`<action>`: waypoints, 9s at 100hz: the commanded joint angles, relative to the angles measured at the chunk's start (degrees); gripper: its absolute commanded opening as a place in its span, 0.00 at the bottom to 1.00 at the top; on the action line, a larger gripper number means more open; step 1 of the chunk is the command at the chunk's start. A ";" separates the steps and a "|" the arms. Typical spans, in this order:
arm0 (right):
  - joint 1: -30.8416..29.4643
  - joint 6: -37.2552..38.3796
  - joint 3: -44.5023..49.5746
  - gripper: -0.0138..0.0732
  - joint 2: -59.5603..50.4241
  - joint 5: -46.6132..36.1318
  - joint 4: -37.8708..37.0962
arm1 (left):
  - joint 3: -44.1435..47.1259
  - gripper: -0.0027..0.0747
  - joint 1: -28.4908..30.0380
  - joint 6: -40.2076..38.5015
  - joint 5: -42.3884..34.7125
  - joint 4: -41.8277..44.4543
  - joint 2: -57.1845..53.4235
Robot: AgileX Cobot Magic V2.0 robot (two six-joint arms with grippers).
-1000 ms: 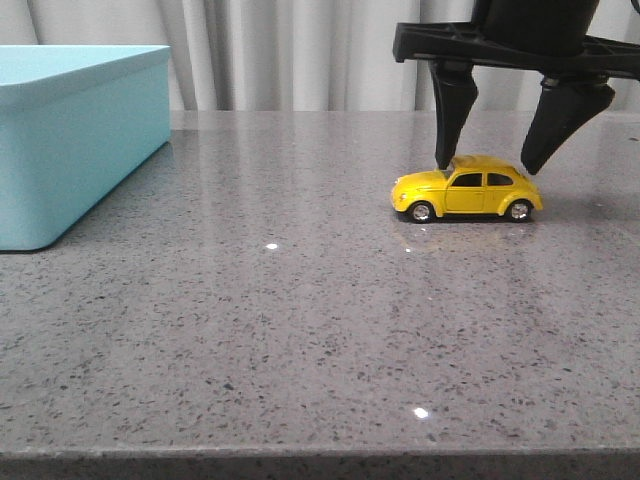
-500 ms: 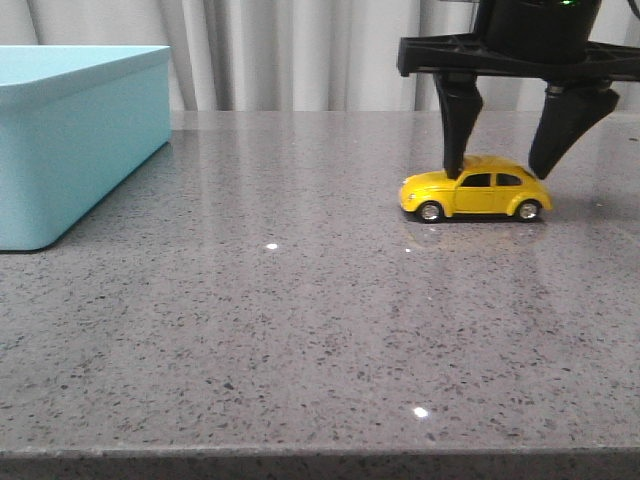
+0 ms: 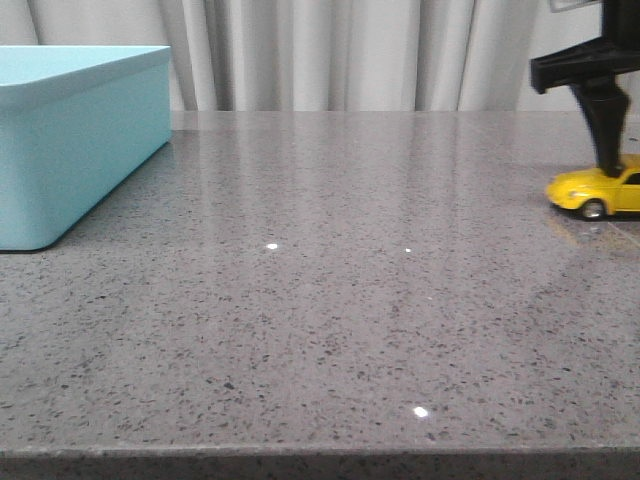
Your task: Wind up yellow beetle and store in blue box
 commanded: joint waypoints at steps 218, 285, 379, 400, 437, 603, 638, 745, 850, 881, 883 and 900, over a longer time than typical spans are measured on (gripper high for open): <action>4.78 -1.78 26.87 0.73 -68.20 -21.59 2.49 | -58.05 0.70 -31.95 33.23 50.02 0.09 54.35; 4.78 -1.78 26.87 0.73 -68.20 -23.62 2.49 | -64.11 0.70 -33.98 37.25 57.05 0.81 74.48; 4.78 -1.78 26.87 0.73 -68.20 -23.97 2.49 | -64.11 0.67 -33.98 38.40 56.60 8.99 78.45; 4.78 -1.78 26.87 0.73 -68.20 -23.97 2.49 | -64.11 0.45 -33.98 38.40 56.60 8.99 78.45; 4.78 -1.78 26.87 0.73 -68.20 -23.86 2.49 | -68.70 0.34 -35.29 38.40 57.00 8.83 78.45; 4.78 -1.78 26.87 0.73 -68.20 -24.05 2.49 | -77.92 0.34 -10.82 22.07 65.72 7.91 84.96; 4.78 -1.78 26.87 0.73 -68.20 -23.94 2.49 | -78.03 0.55 -10.82 22.07 64.27 7.28 85.46; 4.78 -6.85 35.54 0.13 -77.69 -23.49 0.78 | -64.00 0.01 -9.70 21.63 60.95 -5.46 51.15; 4.73 -6.85 56.96 0.08 -88.25 -42.94 0.67 | -7.54 0.01 -9.70 14.25 45.04 -10.82 -12.43; 4.73 -6.85 56.95 0.08 -88.25 -42.89 0.67 | -7.22 0.01 -9.70 14.25 44.92 -10.82 -14.38; 4.73 -6.85 56.95 0.08 -88.25 -42.89 0.67 | -7.22 0.01 -9.70 14.25 44.92 -10.82 -14.38; 4.73 -6.85 56.95 0.08 -88.25 -42.89 0.67 | -7.22 0.01 -9.70 14.25 44.92 -10.82 -14.38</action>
